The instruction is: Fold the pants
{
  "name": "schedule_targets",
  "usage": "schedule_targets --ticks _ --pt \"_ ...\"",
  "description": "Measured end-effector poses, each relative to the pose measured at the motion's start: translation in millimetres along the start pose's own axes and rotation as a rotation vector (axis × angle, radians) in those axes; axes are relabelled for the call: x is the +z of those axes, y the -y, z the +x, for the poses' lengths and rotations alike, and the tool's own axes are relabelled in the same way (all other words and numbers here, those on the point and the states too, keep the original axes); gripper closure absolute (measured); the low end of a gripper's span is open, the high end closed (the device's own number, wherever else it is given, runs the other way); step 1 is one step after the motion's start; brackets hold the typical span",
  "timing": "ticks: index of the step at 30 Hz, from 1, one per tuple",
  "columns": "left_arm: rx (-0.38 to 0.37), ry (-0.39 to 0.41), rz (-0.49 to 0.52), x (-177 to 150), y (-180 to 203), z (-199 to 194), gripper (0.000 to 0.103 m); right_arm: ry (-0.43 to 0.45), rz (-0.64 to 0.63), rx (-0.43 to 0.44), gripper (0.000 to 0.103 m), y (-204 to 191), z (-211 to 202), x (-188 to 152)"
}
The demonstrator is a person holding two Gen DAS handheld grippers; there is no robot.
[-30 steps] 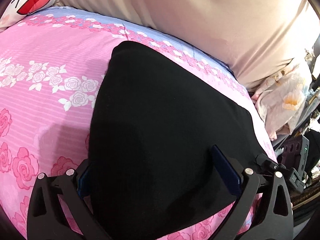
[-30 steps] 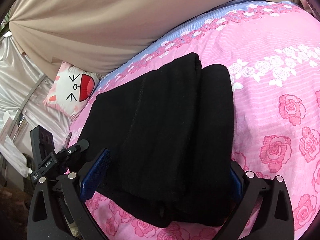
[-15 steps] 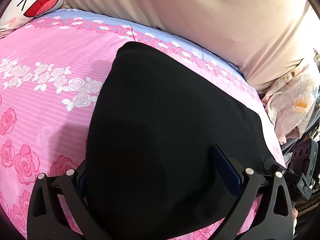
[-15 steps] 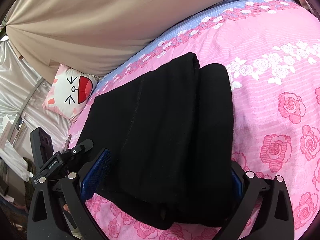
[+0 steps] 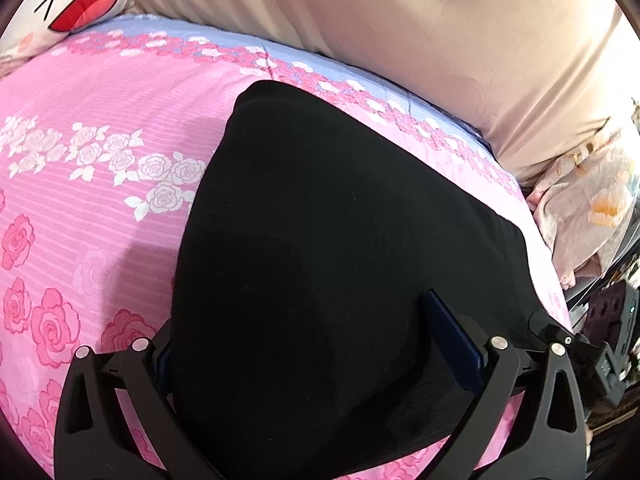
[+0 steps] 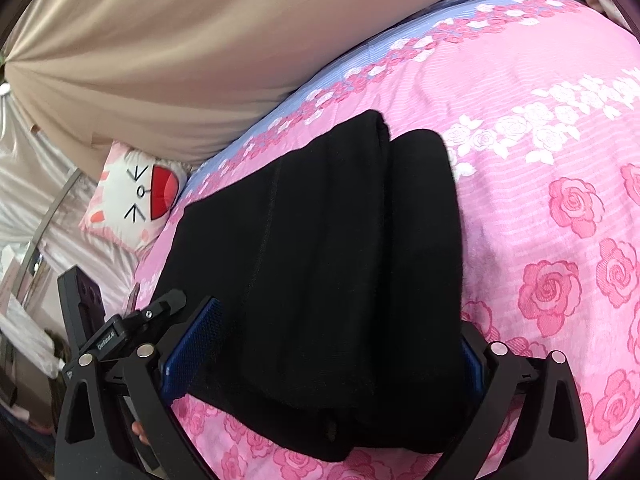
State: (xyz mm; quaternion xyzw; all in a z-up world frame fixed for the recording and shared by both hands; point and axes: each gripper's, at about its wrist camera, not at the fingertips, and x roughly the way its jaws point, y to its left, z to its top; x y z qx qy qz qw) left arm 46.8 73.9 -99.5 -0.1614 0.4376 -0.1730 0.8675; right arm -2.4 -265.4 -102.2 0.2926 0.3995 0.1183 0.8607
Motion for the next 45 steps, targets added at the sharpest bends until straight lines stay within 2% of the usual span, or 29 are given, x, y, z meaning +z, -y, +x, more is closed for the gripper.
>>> schedule_targets --ticks 3,5,6,7,11,12,14,17,19,20,24,26,30,33,35,37,38,40,42,45 --pt "-0.091 -0.042 -0.067 7 -9 -1 0.005 -0.004 0.029 0.021 0.017 2 -1 2" --pt "-0.171 -0.06 -0.123 12 -15 -2 0.005 -0.014 0.031 0.072 0.018 1 -2 5" --pt "-0.177 -0.07 -0.123 13 -15 0 0.005 -0.012 0.022 0.085 0.018 -1 -3 6" --pt "-0.151 -0.09 -0.104 14 -13 6 0.005 -0.022 0.011 0.086 0.017 -1 -1 8" --pt "-0.032 -0.084 0.017 12 9 15 0.005 -0.047 -0.002 0.053 0.018 -2 10 9" --pt "-0.004 -0.081 0.045 10 14 16 0.005 -0.041 -0.01 0.038 0.032 -3 11 8" --pt "0.006 -0.072 0.057 8 15 15 0.006 -0.038 -0.029 0.014 0.05 -5 10 4" --pt "0.016 -0.07 0.059 6 12 10 0.016 -0.015 -0.053 0.018 0.056 -9 4 1" --pt "0.021 -0.07 0.07 5 14 4 0.031 -0.001 -0.072 0.007 0.058 -13 1 0" --pt "0.029 -0.068 0.086 6 17 -2 0.035 0.005 -0.079 0.005 0.059 -18 1 -1" --pt "0.052 -0.037 0.106 9 24 -23 0.065 0.032 -0.085 0.049 0.062 -25 -13 -1" --pt "0.026 -0.05 0.1 10 26 -32 0.067 0.047 -0.093 0.091 0.062 -29 -24 -2" --pt "0.01 -0.087 0.111 1 32 -39 0.07 0.034 -0.085 0.094 0.062 -29 -41 -8" --pt "-0.017 -0.121 0.112 -10 36 -44 0.069 0.019 -0.053 0.091 0.061 -20 -53 -15" --pt "-0.007 -0.14 0.104 -15 35 -39 0.064 0.001 -0.023 0.079 0.06 -8 -53 -19" --pt "0.01 -0.161 0.076 -15 31 -28 0.047 -0.027 0.016 0.07 0.058 5 -46 -23" --pt "0.011 -0.168 0.067 -15 29 -24 0.042 -0.034 0.048 0.07 0.054 14 -41 -25" --pt "0.006 -0.19 0.029 -13 21 -10 0.021 -0.052 0.104 0.111 0.051 27 -32 -26" --pt "-0.046 -0.192 0.02 -13 17 -2 0.011 -0.045 0.106 0.125 0.047 29 -30 -26" --pt "-0.013 -0.176 0.056 -13 26 3 0.008 -0.052 0.048 0.089 0.043 21 -25 -24"
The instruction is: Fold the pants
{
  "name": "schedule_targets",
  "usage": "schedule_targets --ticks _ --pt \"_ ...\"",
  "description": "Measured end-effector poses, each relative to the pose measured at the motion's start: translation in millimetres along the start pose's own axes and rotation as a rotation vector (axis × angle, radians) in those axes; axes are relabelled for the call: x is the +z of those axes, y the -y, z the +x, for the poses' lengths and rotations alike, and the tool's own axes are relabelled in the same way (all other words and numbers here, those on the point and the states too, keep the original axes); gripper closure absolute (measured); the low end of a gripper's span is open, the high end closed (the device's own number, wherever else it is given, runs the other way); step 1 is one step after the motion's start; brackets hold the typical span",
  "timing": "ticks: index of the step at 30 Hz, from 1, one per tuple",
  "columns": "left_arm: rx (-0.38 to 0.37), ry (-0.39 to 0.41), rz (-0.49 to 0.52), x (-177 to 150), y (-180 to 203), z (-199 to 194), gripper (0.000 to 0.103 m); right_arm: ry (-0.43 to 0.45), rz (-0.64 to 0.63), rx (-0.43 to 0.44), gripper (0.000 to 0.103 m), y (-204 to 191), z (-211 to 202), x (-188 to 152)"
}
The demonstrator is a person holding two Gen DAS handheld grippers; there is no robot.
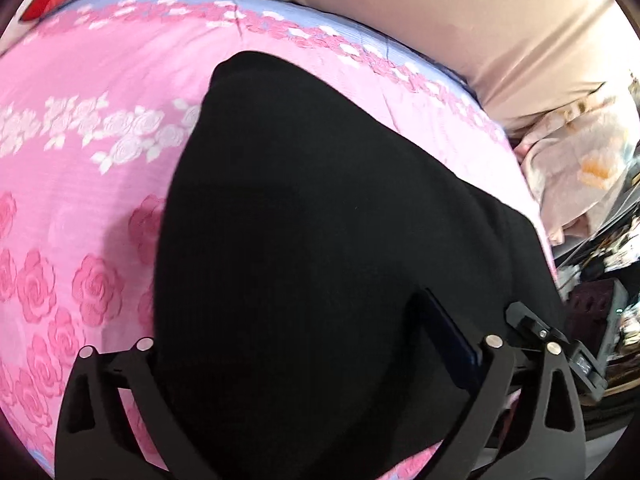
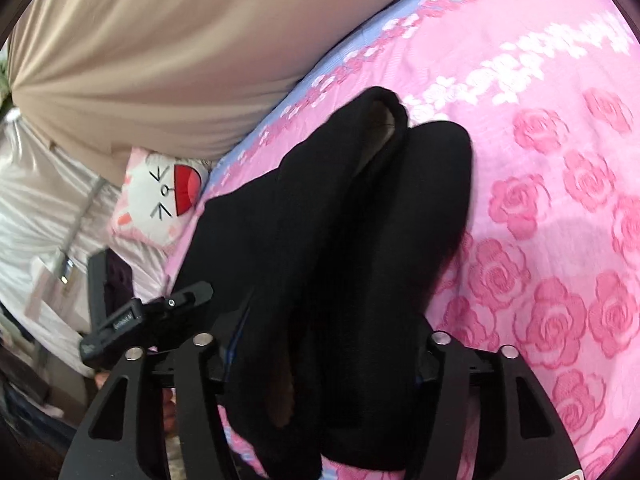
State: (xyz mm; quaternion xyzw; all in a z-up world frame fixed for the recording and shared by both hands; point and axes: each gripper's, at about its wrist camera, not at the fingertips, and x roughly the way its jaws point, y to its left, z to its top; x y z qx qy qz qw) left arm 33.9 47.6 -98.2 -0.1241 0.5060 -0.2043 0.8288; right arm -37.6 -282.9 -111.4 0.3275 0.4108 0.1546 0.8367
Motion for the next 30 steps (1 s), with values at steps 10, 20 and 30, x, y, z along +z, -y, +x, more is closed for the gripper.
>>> schedule_targets --ticks 10,20,30 --pt "0.011 0.189 0.115 -11 36 -69 0.073 0.149 -0.213 -0.037 0.063 -63 -32 -7" --pt "-0.068 0.498 0.277 -20 89 -204 0.072 0.364 -0.407 0.056 0.063 -145 -131 3" --pt "-0.067 0.86 0.483 26 151 -292 0.072 0.65 -0.682 0.102 0.061 -229 -204 65"
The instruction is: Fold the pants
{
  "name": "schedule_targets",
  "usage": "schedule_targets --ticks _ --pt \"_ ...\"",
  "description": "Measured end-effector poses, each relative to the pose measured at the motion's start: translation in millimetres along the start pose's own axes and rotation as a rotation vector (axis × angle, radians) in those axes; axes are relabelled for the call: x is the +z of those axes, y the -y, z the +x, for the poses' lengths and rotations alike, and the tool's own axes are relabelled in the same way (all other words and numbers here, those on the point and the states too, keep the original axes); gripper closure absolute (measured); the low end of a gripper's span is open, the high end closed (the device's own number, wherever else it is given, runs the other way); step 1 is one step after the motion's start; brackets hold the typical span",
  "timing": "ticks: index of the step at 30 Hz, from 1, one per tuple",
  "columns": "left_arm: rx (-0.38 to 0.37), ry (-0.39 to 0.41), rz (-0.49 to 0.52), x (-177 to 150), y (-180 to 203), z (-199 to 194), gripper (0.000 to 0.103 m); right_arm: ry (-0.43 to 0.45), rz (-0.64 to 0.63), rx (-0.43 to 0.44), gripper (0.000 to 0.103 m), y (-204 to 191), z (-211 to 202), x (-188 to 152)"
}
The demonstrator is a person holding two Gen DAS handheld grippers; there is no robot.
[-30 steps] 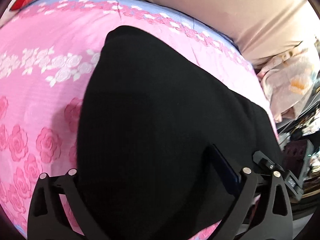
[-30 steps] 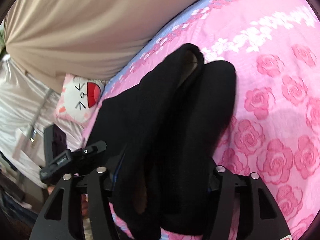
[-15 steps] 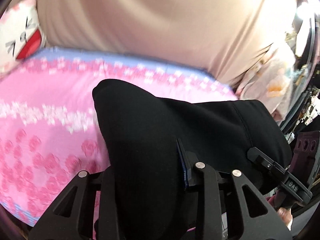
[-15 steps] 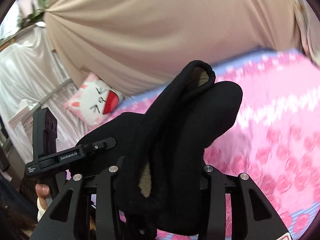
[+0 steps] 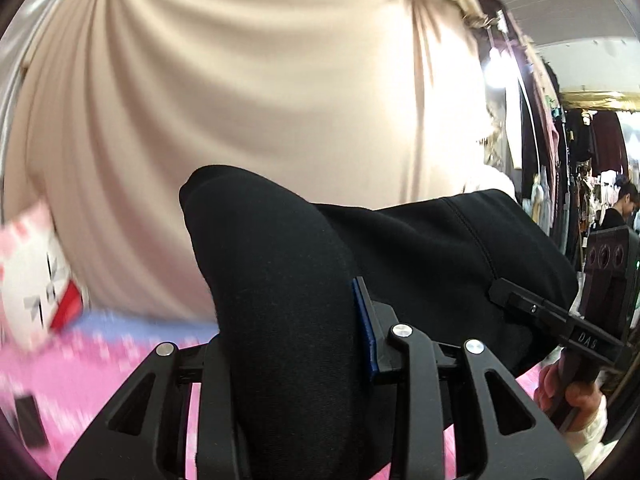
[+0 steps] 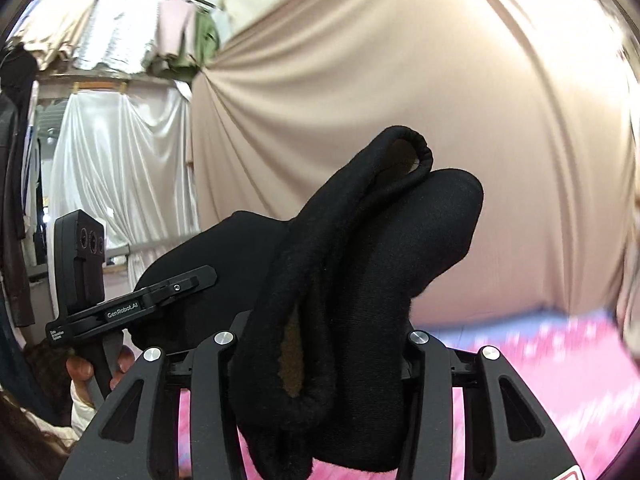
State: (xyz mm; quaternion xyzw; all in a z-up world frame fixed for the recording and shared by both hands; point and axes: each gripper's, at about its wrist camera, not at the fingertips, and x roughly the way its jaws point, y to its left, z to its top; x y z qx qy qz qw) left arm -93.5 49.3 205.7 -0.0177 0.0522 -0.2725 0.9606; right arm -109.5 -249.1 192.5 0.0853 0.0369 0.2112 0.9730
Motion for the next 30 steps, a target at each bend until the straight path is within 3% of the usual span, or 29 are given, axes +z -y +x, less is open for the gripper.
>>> schedule_targets --ticks 5,11,16,19,21,22,23,24,25,27,30 --pt "0.035 0.084 0.065 21 -5 49 0.071 0.04 -0.029 0.001 0.06 37 46 29" --pt "0.05 0.042 0.005 10 -54 166 0.07 0.024 0.011 0.021 0.059 120 146 12" --pt "0.068 -0.119 -0.133 -53 -115 291 0.07 -0.103 0.156 0.012 0.059 200 249 -47" --pt "0.11 -0.26 -0.164 -111 -144 364 0.07 -0.25 0.268 -0.031 0.059 252 317 -112" --pt "0.134 -0.394 -0.176 -162 -163 409 0.068 -0.367 0.336 -0.07 0.059 279 352 -160" --pt "0.136 -0.504 -0.205 -195 -175 434 0.068 -0.422 0.371 -0.091 0.058 289 363 -182" --pt "0.141 -0.576 -0.246 -218 -185 446 0.065 -0.519 0.43 -0.121 0.047 302 377 -213" --pt "0.166 -0.628 -0.317 -243 -199 454 0.041 -0.669 0.522 -0.193 0.04 315 392 -240" --pt "0.151 -0.608 -0.439 -237 -217 448 0.025 -0.641 0.575 -0.165 0.034 322 389 -235" --pt "0.163 -0.549 -0.573 -227 -242 428 0.005 -0.602 0.63 -0.139 0.029 332 376 -227" --pt "0.264 -0.543 -0.593 -223 -265 392 0.005 -0.559 0.668 -0.275 0.027 346 334 -224"
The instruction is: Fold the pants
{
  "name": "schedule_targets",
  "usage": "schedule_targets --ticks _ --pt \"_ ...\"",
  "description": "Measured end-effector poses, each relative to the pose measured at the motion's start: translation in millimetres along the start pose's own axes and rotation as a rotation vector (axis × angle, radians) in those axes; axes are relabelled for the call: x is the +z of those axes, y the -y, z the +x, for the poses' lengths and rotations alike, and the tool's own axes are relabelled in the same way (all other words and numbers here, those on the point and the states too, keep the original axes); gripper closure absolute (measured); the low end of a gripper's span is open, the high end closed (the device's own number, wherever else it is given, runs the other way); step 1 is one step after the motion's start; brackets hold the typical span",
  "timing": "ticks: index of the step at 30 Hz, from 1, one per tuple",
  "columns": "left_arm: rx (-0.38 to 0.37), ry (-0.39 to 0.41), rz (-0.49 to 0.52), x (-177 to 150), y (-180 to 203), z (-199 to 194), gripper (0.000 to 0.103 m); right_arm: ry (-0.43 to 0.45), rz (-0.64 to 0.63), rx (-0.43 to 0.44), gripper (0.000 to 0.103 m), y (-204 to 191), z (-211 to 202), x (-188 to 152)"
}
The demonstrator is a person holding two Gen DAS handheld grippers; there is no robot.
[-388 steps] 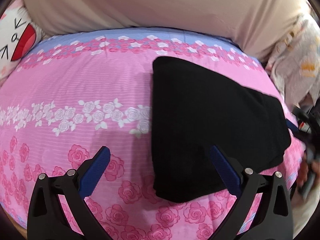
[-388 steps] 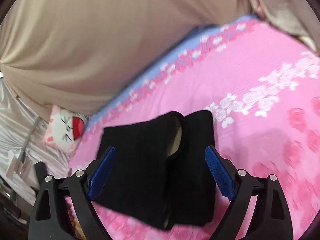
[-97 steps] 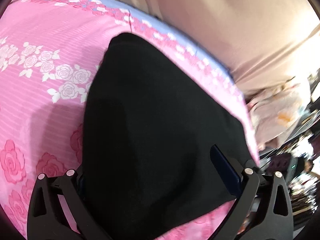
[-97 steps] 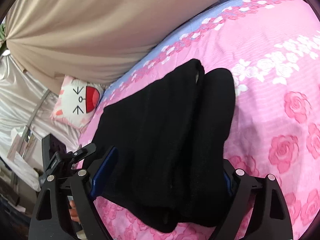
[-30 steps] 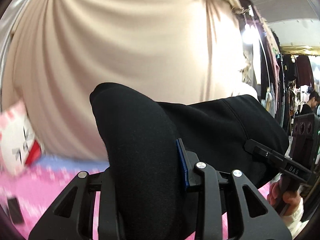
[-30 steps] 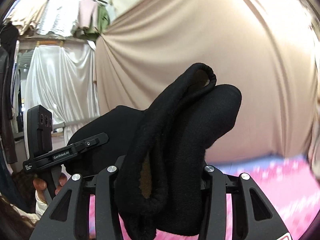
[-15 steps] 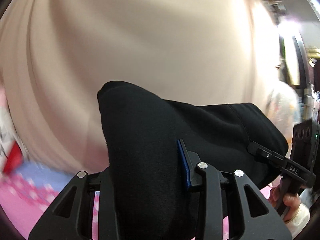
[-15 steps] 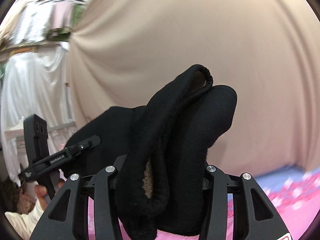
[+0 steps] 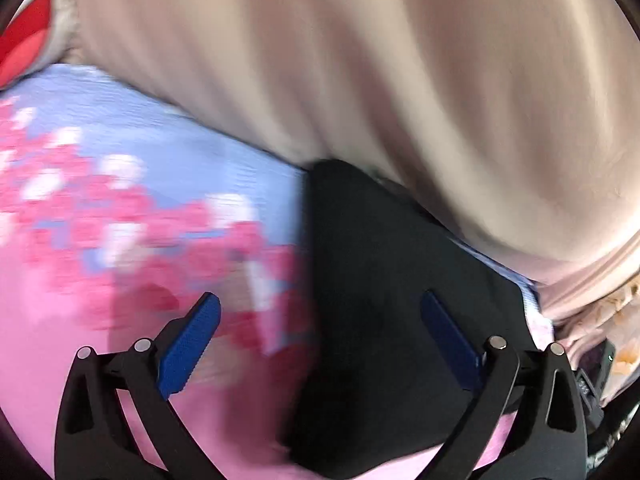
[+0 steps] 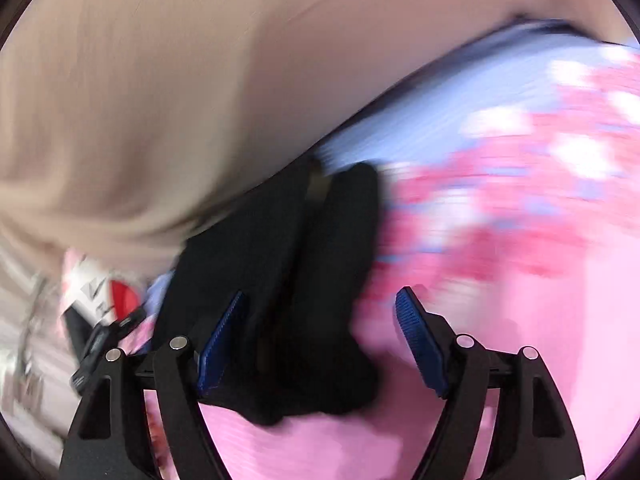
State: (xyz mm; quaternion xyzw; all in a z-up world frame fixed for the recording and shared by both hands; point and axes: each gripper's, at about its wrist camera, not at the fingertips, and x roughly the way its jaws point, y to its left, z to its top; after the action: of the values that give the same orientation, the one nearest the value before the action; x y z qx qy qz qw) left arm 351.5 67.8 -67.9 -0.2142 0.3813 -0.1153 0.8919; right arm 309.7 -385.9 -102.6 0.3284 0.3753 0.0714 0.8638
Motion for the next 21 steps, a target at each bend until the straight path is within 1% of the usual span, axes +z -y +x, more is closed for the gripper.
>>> schedule_targets --ticks 1,2,3,4,5,6,7,8,9,10,11,12,13,14,15,16,17,18,19,20,21 --pt "0.026 0.002 0.0 -3 -5 -10 0.005 0.031 0.01 -0.023 0.027 5 -17 -6" --pt "0.063 0.01 0.013 -9 -11 -27 0.005 0.07 -0.006 -0.063 0.029 4 -33 -13" --pt "0.092 0.022 0.038 -13 -12 -39 0.005 0.115 -0.049 -0.113 0.037 -6 -50 -20" --pt "0.135 0.038 0.081 -18 -9 -53 0.005 0.165 -0.148 -0.165 0.044 -25 -68 -32" --pt "0.201 0.069 0.158 -24 4 -70 0.005 0.186 -0.223 -0.186 0.059 -39 -75 -39" --pt "0.247 0.101 0.222 -25 13 -82 0.005 0.216 -0.316 -0.211 0.068 -64 -83 -49" --pt "0.295 0.144 0.309 -30 35 -96 0.005 0.232 -0.361 -0.22 0.072 -76 -84 -53" --pt "0.307 0.165 0.36 -31 53 -100 0.005 0.255 -0.428 -0.22 0.078 -97 -85 -60" --pt "0.305 0.182 0.41 -32 73 -103 0.005 0.257 -0.482 -0.222 0.083 -116 -79 -61" --pt "0.289 0.186 0.445 -33 88 -104 0.005 0.241 -0.518 -0.229 0.086 -129 -66 -55" --pt "0.267 0.178 0.454 -31 100 -101 0.005 0.218 -0.53 -0.231 0.094 -133 -54 -52" --pt "0.244 0.165 0.45 -29 103 -94 0.005 0.197 -0.532 -0.237 0.095 -133 -42 -50" --pt "0.214 0.13 0.438 -28 110 -80 0.005 0.167 -0.524 -0.265 0.095 -130 -19 -46" --pt "0.207 0.098 0.431 -29 111 -68 0.005 0.144 -0.515 -0.294 0.095 -130 -7 -45" --pt "0.218 0.042 0.415 -30 109 -43 0.005 0.092 -0.492 -0.353 0.098 -115 16 -43" --pt "0.233 0.007 0.409 -31 100 -25 0.005 0.038 -0.456 -0.372 0.099 -95 31 -45" --pt "0.291 -0.07 0.414 -37 90 9 0.005 0.048 -0.422 -0.325 0.101 -81 27 -48" --pt "0.322 -0.114 0.416 -44 82 27 0.005 0.058 -0.367 -0.256 0.103 -70 21 -46" --pt "0.275 -0.102 0.379 -47 72 29 0.005 0.042 -0.303 -0.222 0.103 -63 13 -41" --pt "0.246 -0.076 0.339 -47 65 21 0.005 0.03 -0.272 -0.202 0.103 -61 6 -39" --pt "0.247 -0.065 0.32 -47 62 12 0.005 0.036 -0.272 -0.193 0.101 -62 -2 -42"
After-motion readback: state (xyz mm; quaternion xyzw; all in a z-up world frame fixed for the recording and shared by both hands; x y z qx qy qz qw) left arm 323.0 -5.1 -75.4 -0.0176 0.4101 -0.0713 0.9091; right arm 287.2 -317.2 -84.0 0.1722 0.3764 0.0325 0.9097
